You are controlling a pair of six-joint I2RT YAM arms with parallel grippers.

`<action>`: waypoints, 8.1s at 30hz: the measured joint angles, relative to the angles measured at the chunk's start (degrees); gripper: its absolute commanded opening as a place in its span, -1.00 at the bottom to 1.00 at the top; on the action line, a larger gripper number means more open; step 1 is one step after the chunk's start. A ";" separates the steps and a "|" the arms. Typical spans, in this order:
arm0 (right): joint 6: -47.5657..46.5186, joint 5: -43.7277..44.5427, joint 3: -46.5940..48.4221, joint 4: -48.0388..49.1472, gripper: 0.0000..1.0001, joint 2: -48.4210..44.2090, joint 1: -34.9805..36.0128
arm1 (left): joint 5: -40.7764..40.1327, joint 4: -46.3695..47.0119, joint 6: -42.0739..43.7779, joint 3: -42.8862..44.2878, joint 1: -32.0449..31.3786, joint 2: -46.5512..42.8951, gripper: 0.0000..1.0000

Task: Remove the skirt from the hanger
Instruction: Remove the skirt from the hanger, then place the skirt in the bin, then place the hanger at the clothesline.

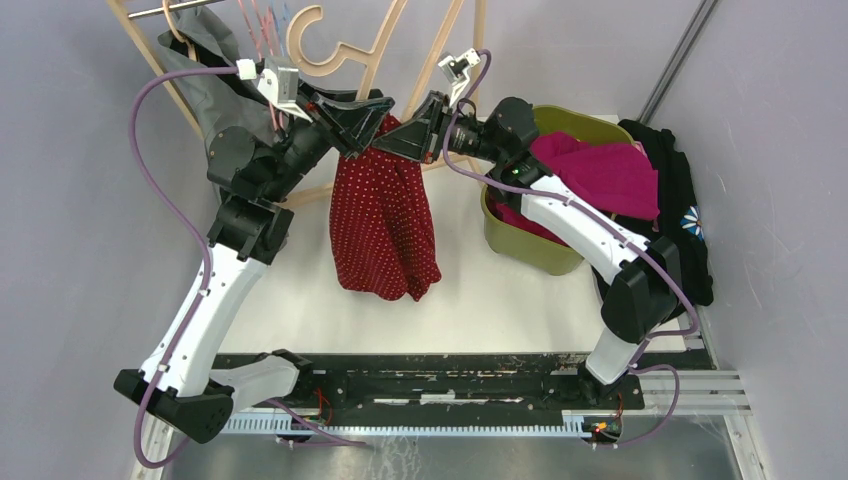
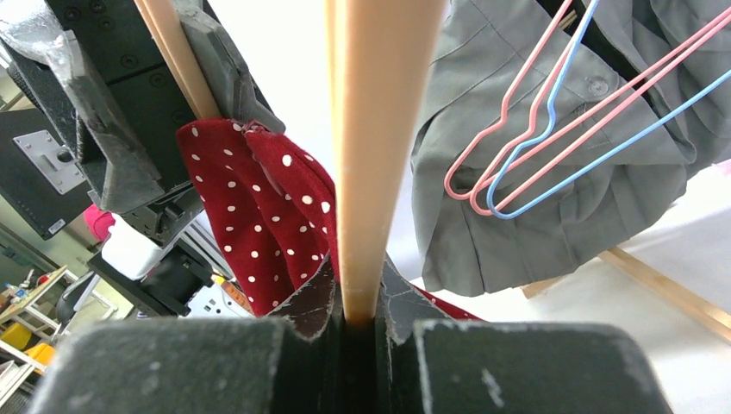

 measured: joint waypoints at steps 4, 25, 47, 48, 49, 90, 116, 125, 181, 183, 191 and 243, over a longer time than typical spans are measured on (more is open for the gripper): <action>-1.18 -0.68 0.17 -1.62 -0.99 -0.20 0.02 | 0.00 0.07 0.00 0.00 0.00 0.11 -0.21; -5.29 -2.32 0.52 -8.48 -0.99 -2.86 -0.07 | -2.27 -5.40 7.56 4.87 -0.17 0.17 -0.14; -6.84 -0.68 2.19 -13.38 -0.99 -2.05 -2.05 | -5.14 -1.70 7.37 5.90 0.24 6.73 -0.94; -6.95 -0.22 2.19 -13.42 -0.99 -2.05 -2.05 | -5.42 -2.29 7.39 6.56 0.24 7.08 -0.94; -7.17 0.17 2.23 -13.66 -0.99 -2.08 -2.05 | -6.01 -3.28 7.43 7.32 0.24 7.45 -0.94; -16.20 -1.70 3.52 -26.43 -0.99 -1.68 -3.10 | -10.60 -8.37 8.79 11.65 -0.39 10.08 -0.94; -34.75 -1.97 -0.22 -49.51 -0.99 3.17 -2.64 | -11.72 -11.82 9.88 14.47 -0.85 14.05 -0.94; -44.02 4.33 1.81 -67.84 -0.99 6.40 -2.45 | -13.64 -4.17 11.89 18.03 -0.72 8.24 -0.94; -39.15 42.91 -6.60 -52.19 -0.99 -8.28 -28.81 | -28.72 -22.34 18.05 6.64 -0.72 8.07 -0.94; -36.83 41.31 -11.17 -51.87 -0.99 -9.29 -28.33 | -30.67 -23.67 18.05 9.60 -0.72 10.40 -0.94; -35.26 37.81 -17.53 -54.66 -0.33 -11.28 -25.42 | -35.85 -25.20 18.16 22.14 -0.70 19.54 -0.94; -39.91 47.76 -16.63 -62.20 0.42 -18.71 -14.08 | -20.94 -7.23 8.44 36.50 12.52 38.58 -0.94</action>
